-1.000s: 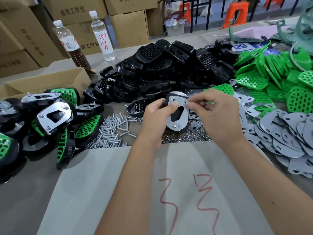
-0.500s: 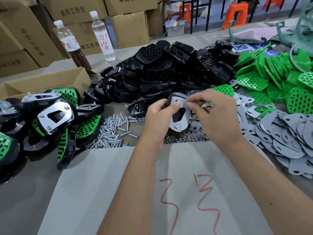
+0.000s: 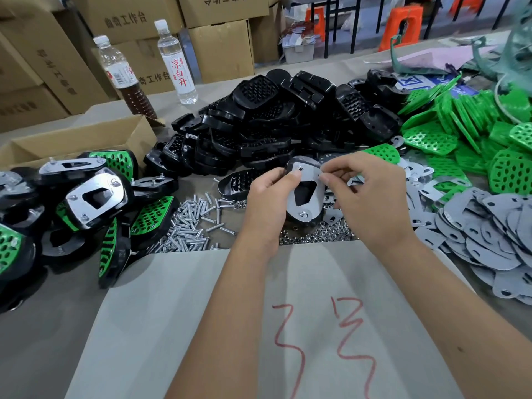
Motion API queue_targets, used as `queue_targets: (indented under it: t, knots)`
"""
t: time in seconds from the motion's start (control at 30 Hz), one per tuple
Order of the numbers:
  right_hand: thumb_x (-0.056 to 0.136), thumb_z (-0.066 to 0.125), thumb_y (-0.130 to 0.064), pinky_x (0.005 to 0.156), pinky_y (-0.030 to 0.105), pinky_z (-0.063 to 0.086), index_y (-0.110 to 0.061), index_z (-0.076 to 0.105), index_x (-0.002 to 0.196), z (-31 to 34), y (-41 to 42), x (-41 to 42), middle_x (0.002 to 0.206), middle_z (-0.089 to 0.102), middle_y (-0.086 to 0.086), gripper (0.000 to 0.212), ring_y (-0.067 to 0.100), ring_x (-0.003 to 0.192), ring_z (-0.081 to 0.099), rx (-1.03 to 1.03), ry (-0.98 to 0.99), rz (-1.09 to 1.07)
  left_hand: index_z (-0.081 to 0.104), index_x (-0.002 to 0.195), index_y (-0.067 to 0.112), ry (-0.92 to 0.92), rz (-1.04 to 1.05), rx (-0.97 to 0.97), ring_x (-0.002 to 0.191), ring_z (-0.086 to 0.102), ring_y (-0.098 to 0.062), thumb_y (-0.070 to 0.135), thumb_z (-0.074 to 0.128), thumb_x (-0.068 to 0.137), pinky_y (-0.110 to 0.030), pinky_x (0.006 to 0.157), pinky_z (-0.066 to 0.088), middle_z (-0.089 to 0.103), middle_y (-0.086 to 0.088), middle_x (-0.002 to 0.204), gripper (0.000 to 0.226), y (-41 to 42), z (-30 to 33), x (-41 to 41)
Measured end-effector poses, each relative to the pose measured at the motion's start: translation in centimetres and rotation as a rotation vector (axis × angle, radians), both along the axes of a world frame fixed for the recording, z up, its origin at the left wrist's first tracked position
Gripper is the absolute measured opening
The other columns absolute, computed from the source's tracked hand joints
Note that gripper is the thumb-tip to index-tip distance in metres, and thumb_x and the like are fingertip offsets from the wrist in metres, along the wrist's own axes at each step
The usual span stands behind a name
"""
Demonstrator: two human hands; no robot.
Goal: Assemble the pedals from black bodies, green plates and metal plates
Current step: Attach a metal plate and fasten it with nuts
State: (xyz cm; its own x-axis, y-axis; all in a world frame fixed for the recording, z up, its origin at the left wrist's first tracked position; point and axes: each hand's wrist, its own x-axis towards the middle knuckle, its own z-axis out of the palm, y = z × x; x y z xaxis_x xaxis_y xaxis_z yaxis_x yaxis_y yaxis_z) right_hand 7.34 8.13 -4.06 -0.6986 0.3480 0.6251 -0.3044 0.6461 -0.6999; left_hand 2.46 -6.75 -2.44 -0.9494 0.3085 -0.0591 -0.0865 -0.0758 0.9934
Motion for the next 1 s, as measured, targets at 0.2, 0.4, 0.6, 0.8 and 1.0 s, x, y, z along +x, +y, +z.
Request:
queue_targets:
  t: [0.2,0.4,0.6,0.8,1.0]
  knots:
    - [0.089,0.079,-0.009,0.063,0.041,0.059,-0.017,0.082,0.096,0.09,0.19,0.06,0.085,0.069,-0.008,0.011,0.014,0.078,0.064,0.010,0.000,0.021,0.072,0.100,0.003,-0.020,0.010,-0.006,0.088,0.067,-0.031,0.019,0.062,0.100,-0.052,0.087,0.055,0.075,-0.022,0.101,0.019,-0.11,-0.09,-0.25]
    - [0.085,0.082,-0.008,0.064,0.046,0.060,-0.018,0.080,0.087,0.20,0.32,0.20,0.080,0.068,-0.015,0.011,0.019,0.077,0.064,-0.101,-0.016,0.064,0.070,0.110,-0.004,-0.038,-0.032,0.018,0.107,0.064,-0.059,0.018,0.059,0.102,-0.074,0.097,0.050,0.071,-0.032,0.113,0.026,-0.31,0.14,-0.09]
    - [0.084,0.084,-0.015,0.063,0.047,0.058,-0.021,0.078,0.090,0.43,0.15,0.38,0.075,0.064,-0.011,0.010,0.019,0.074,0.061,-0.124,-0.001,0.065,0.070,0.115,-0.004,-0.011,-0.082,0.036,0.096,0.070,-0.042,0.016,0.057,0.104,-0.061,0.091,0.059,0.070,-0.033,0.116,0.026,-0.32,-0.08,-0.03]
    - [0.086,0.082,-0.011,0.067,0.049,0.059,-0.021,0.082,0.093,0.36,0.29,0.30,0.081,0.065,-0.015,0.012,0.022,0.081,0.065,-0.166,-0.007,0.116,0.073,0.115,0.002,0.001,-0.079,0.056,0.097,0.072,-0.044,0.014,0.060,0.103,-0.071,0.092,0.055,0.073,-0.029,0.112,0.022,-0.09,-0.28,-0.01]
    - [0.087,0.082,-0.009,0.067,0.047,0.061,-0.018,0.080,0.092,0.07,0.18,0.16,0.084,0.066,-0.015,0.011,0.020,0.082,0.067,-0.141,-0.010,0.125,0.074,0.112,0.004,0.011,-0.025,0.034,0.087,0.072,-0.030,0.011,0.064,0.101,-0.066,0.085,0.060,0.076,-0.016,0.097,0.017,0.16,-0.55,-0.06]
